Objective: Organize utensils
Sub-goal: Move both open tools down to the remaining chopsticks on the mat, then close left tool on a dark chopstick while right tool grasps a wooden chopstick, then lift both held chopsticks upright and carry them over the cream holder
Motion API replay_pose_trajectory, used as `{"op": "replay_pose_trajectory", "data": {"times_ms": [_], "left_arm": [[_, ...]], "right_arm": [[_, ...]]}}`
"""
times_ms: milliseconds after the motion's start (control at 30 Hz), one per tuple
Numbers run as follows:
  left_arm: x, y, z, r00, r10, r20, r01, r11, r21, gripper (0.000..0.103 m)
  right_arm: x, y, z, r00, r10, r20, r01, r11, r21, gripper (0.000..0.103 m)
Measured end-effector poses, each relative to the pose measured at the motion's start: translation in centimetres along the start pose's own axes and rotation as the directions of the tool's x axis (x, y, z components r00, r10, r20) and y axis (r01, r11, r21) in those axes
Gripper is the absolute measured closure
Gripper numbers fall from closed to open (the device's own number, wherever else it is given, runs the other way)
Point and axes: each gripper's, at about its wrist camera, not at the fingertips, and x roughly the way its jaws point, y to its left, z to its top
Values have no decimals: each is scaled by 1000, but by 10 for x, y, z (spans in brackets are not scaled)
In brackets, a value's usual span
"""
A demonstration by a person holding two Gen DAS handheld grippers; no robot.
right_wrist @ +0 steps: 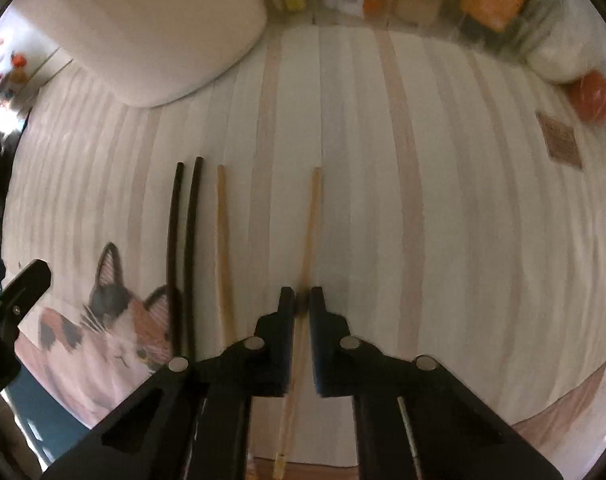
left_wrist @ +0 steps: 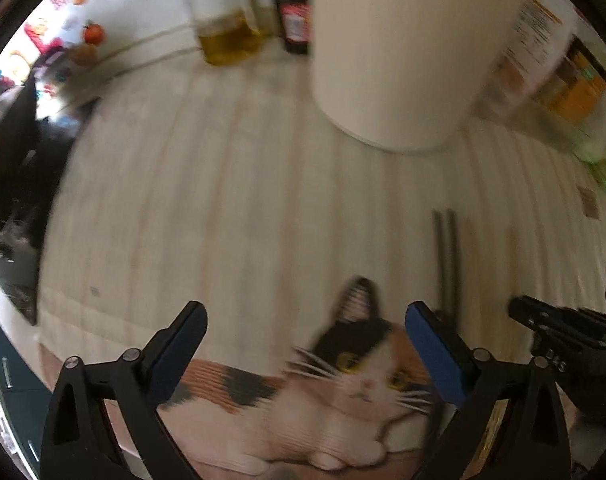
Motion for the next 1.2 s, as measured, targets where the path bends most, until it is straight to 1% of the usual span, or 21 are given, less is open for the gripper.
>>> {"op": "replay_pose_trajectory", "data": {"times_ms": [33, 100, 133, 167, 200, 267, 300, 333, 367, 400, 467, 600, 700, 767, 800, 833, 900, 933, 1033, 1200], "left_arm": [[2, -7, -2, 1000, -28, -14, 29, 1000, 9, 13], [7, -22, -5, 996, -79, -49, 80, 996, 36, 16], [10, -30, -7, 993, -102, -61, 105, 993, 55, 22], [13, -37, -9, 992, -111, -68, 115, 991, 69, 26], [17, -44, -11, 990, -114, -80, 121, 989, 89, 31], [26, -57, -14, 987, -120, -110, 133, 983, 123, 44], [29, -62, -16, 986, -111, -120, 128, 982, 139, 57], [34, -68, -17, 985, -105, -136, 126, 980, 155, 64], [38, -73, -19, 984, -105, -147, 130, 977, 171, 66], [37, -77, -20, 988, -85, -126, 109, 975, 196, 67], [36, -85, -22, 992, -65, -107, 88, 968, 234, 70], [35, -93, -24, 993, -69, -94, 92, 959, 268, 98], [36, -80, -23, 994, -56, -95, 78, 966, 246, 99], [36, -62, -21, 994, -42, -99, 62, 976, 207, 99], [36, -52, -20, 994, -39, -105, 58, 981, 187, 99], [37, -43, -19, 993, -36, -111, 54, 984, 168, 100], [37, -31, -19, 993, -31, -118, 48, 988, 145, 100], [38, -27, -19, 992, -32, -120, 48, 990, 135, 99], [36, -18, -16, 990, -50, -131, 66, 990, 126, 99], [38, -6, -5, 989, -63, -135, 80, 989, 123, 97]], "right_arm": [[0, -5, -2, 1000, -1, -4, 1, 1000, 5, 96], [-1, -22, -9, 1000, -4, -10, 4, 1000, 29, 96], [-2, -32, -13, 1000, -4, -16, 5, 999, 44, 96], [-3, -38, -16, 1000, -10, -16, 11, 999, 51, 96], [-3, -46, -19, 1000, -14, -17, 15, 998, 64, 96], [-5, -57, -25, 1000, -18, -18, 19, 996, 82, 96], [-6, -62, -27, 1000, -23, -16, 25, 995, 92, 96], [-6, -67, -30, 1000, -22, -16, 24, 995, 102, 96], [-6, -72, -32, 1000, -21, -15, 22, 994, 110, 96], [-6, -76, -35, 1000, -21, -13, 23, 993, 118, 96], [-7, -82, -39, 1000, -17, -9, 18, 991, 130, 96], [-7, -88, -50, 1000, -24, -9, 25, 992, 127, 96], [-6, -75, -48, 1000, -16, -16, 18, 991, 131, 96], [-4, -79, -51, 1000, -6, -22, 8, 992, 129, 96], [-3, -81, -47, 1000, 10, -26, -7, 992, 127, 96], [0, -86, -33, 999, 27, -31, -23, 992, 125, 96], [1, -88, -27, 997, 67, -38, -62, 992, 113, 96], [1, -90, -24, 996, 74, -41, -70, 991, 110, 96], [3, -90, -15, 996, 71, -46, -67, 994, 87, 96], [5, -87, 4, 993, 51, -110, -46, 998, 50, 96]]}}
